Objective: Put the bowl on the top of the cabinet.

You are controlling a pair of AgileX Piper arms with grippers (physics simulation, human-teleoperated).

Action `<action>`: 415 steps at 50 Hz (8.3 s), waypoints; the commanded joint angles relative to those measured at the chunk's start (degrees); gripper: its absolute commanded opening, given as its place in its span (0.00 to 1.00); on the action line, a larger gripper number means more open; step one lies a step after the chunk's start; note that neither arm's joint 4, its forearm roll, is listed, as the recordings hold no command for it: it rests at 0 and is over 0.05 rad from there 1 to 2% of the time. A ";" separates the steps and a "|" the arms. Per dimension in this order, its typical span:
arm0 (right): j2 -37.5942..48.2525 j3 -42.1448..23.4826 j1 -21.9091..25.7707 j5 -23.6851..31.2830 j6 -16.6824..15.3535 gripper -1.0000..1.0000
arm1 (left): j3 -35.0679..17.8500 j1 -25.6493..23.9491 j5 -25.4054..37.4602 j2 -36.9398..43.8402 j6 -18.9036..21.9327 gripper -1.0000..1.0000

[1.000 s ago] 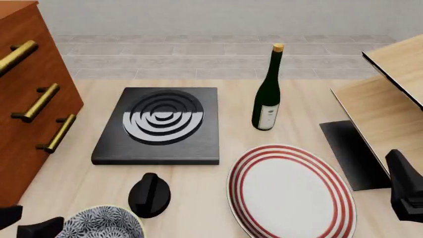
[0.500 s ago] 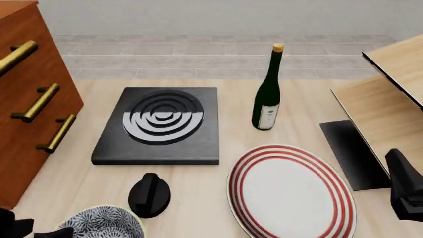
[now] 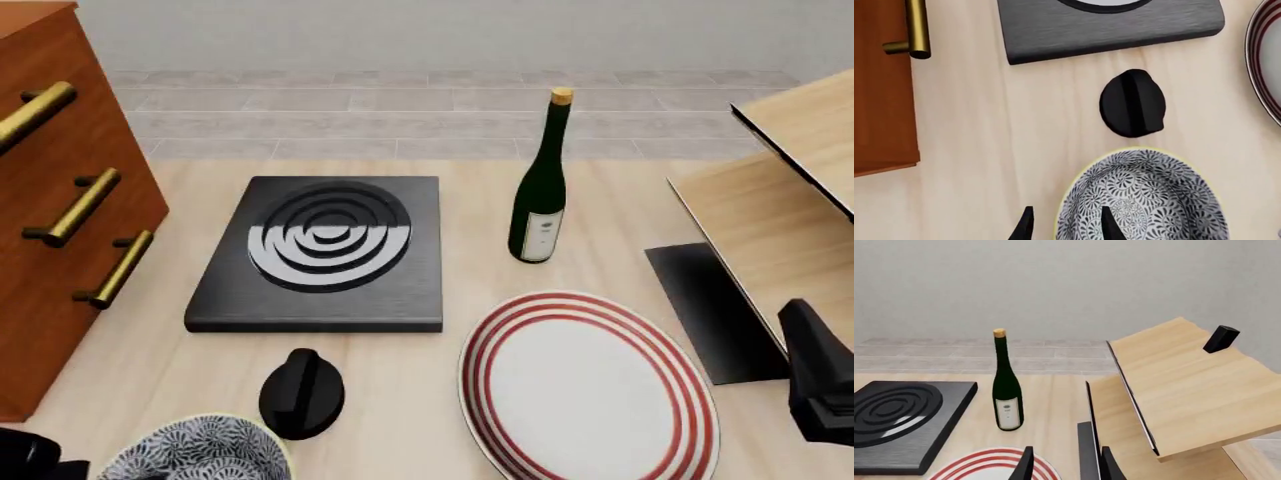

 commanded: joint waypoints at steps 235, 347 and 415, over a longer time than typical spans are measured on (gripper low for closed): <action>-1.48 0.00 -0.45 0.94 -0.08 1.00 | -77.22 10.89 16.54 49.79 -21.69 0.00; -1.48 0.00 -0.36 1.17 0.51 1.00 | -97.32 45.17 25.26 61.53 -28.06 0.00; -1.48 0.00 -0.21 1.26 -0.03 1.00 | -96.39 56.19 24.31 66.83 -28.18 0.00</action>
